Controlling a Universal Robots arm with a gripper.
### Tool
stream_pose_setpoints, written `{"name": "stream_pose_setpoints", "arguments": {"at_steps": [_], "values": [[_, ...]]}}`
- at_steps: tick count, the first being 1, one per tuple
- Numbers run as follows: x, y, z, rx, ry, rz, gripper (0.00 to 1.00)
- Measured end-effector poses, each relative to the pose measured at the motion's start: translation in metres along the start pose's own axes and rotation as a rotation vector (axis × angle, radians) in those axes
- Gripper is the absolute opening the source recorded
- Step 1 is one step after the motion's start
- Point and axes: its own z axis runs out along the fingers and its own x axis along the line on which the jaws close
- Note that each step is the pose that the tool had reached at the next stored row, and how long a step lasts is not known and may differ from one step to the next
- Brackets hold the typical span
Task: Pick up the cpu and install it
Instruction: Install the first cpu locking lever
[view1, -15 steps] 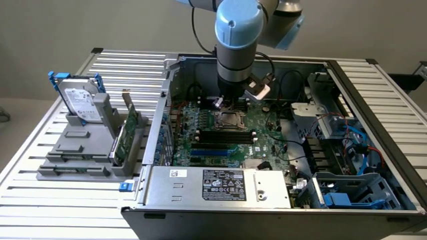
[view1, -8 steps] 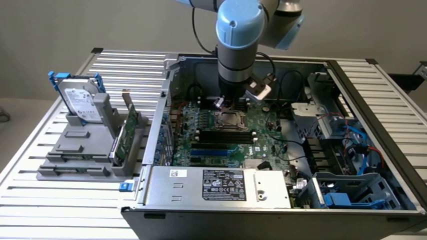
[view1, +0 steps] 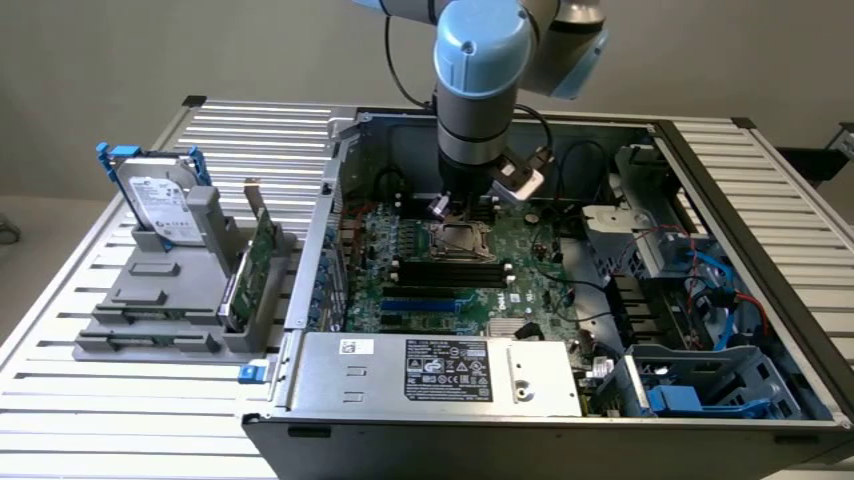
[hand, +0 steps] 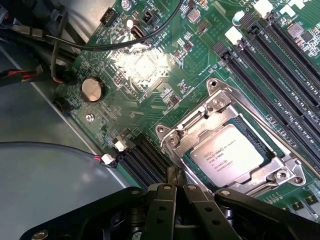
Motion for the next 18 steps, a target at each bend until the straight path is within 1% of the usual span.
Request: {"name": "stream_pose_setpoints", "arguments": {"at_steps": [12,18], "values": [[0.0009,0.0013,0.0011,-0.0049,-0.0052,-0.001,0.11],[0.0018,0.0014,0.0015,-0.0100,-0.0108,-0.001,0.11]]}}
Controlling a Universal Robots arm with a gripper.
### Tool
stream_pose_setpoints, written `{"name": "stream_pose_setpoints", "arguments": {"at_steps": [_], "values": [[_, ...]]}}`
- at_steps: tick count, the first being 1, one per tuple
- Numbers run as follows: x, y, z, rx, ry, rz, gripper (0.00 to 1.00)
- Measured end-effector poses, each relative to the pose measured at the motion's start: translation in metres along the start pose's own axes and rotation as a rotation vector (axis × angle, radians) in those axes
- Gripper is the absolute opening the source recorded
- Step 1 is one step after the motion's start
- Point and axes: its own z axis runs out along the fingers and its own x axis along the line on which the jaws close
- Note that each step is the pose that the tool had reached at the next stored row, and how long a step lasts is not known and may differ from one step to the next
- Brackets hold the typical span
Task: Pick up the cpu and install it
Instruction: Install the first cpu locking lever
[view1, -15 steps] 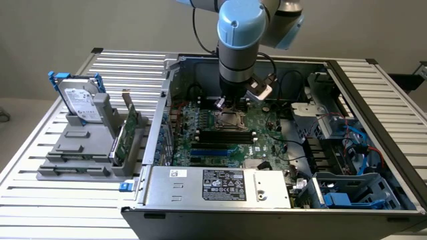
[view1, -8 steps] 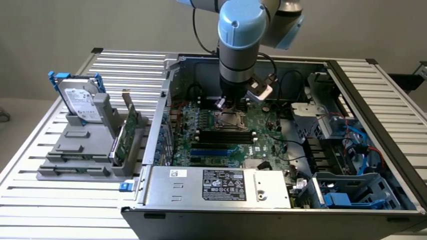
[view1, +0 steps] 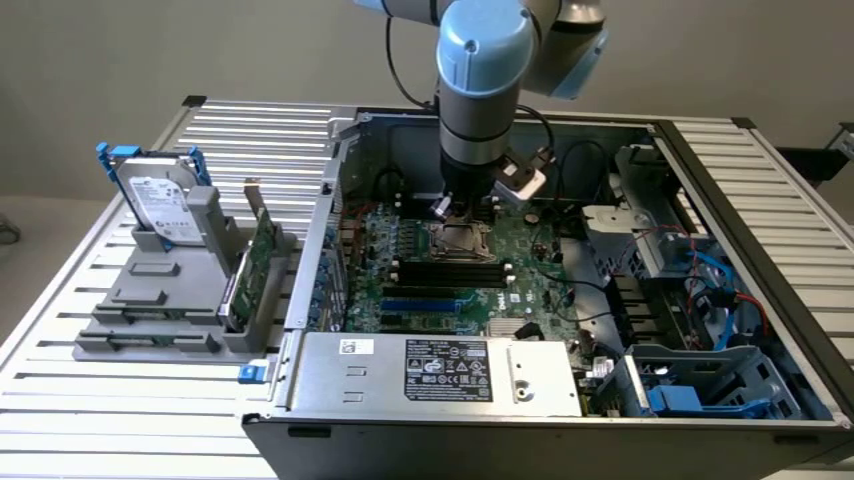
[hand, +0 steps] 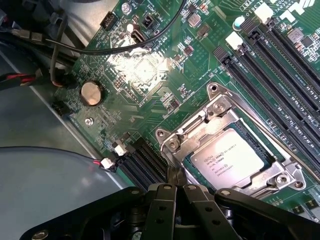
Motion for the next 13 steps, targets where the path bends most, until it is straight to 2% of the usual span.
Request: {"name": "stream_pose_setpoints", "arguments": {"at_steps": [7,13], "values": [[0.0007,-0.0006,0.0000,-0.0034,-0.0036,0.001,0.11],[0.0029,-0.0019,-0.0076,-0.0025,-0.0040,0.002,0.11]]}}
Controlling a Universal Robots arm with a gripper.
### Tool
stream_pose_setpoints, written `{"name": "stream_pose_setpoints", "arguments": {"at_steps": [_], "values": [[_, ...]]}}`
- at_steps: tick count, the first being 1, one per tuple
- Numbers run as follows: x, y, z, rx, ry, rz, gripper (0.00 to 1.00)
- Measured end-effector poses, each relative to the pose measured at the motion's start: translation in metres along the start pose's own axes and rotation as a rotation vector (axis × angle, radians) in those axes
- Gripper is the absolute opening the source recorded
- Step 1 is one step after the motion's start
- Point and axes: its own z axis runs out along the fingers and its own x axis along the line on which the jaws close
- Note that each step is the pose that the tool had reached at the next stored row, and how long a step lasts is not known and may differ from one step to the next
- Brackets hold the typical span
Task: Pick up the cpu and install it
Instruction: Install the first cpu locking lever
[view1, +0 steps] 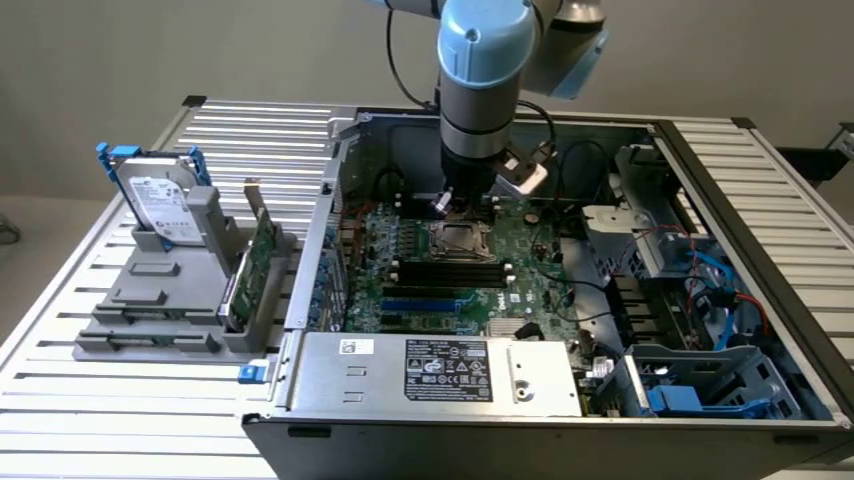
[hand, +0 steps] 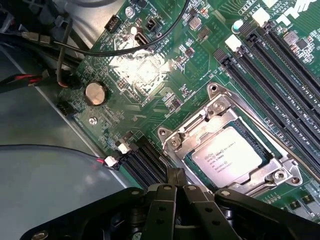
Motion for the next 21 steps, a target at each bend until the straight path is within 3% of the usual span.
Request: {"name": "stream_pose_setpoints", "arguments": {"at_steps": [9,21], "values": [[-0.003,-0.0039,-0.0028,0.0104,-0.0094,0.004,0.11],[-0.006,-0.0134,-0.0127,0.0195,-0.0127,-0.004,0.11]]}}
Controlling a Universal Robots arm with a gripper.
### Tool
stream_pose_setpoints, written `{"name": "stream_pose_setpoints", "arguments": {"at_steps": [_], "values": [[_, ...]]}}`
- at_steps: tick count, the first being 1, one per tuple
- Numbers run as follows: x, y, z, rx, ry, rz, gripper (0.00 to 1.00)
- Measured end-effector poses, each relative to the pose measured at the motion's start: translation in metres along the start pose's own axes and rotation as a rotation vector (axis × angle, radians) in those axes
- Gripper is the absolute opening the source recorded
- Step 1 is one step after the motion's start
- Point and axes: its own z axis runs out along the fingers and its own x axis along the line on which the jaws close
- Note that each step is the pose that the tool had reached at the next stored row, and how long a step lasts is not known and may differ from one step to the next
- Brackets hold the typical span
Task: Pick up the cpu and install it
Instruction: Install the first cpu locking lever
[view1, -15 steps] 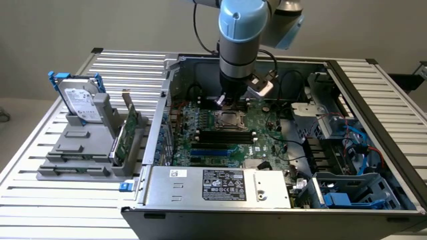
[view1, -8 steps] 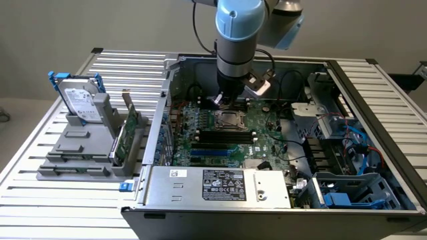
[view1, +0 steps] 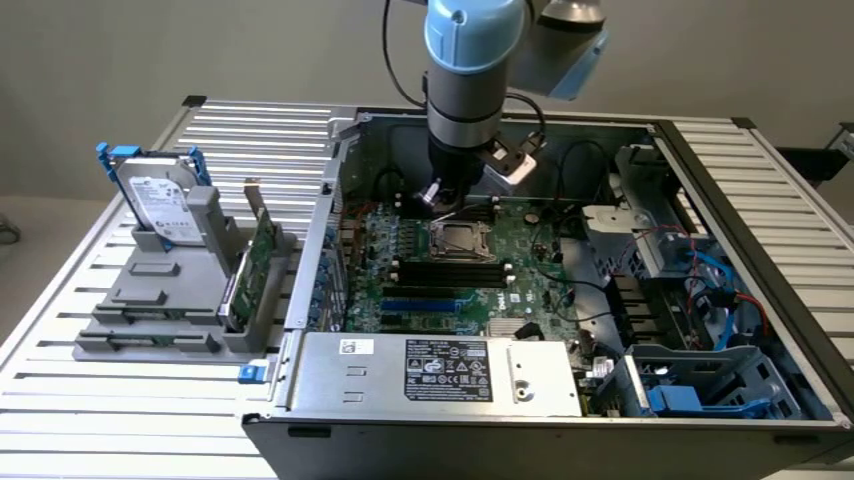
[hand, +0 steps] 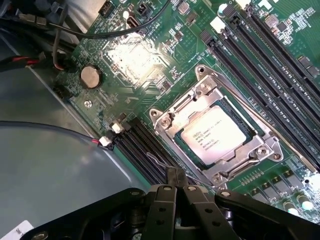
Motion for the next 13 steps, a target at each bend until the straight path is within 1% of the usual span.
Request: {"name": "stream_pose_setpoints", "arguments": {"at_steps": [3,7,13], "values": [[-0.0013,-0.0025,-0.0024,0.0020,-0.0013,-0.003,0.11],[-0.0017,-0.0042,-0.0027,0.0038,-0.0024,-0.008,0.11],[0.0000,-0.0059,-0.0019,0.0087,-0.0030,-0.020,0.11]]}}
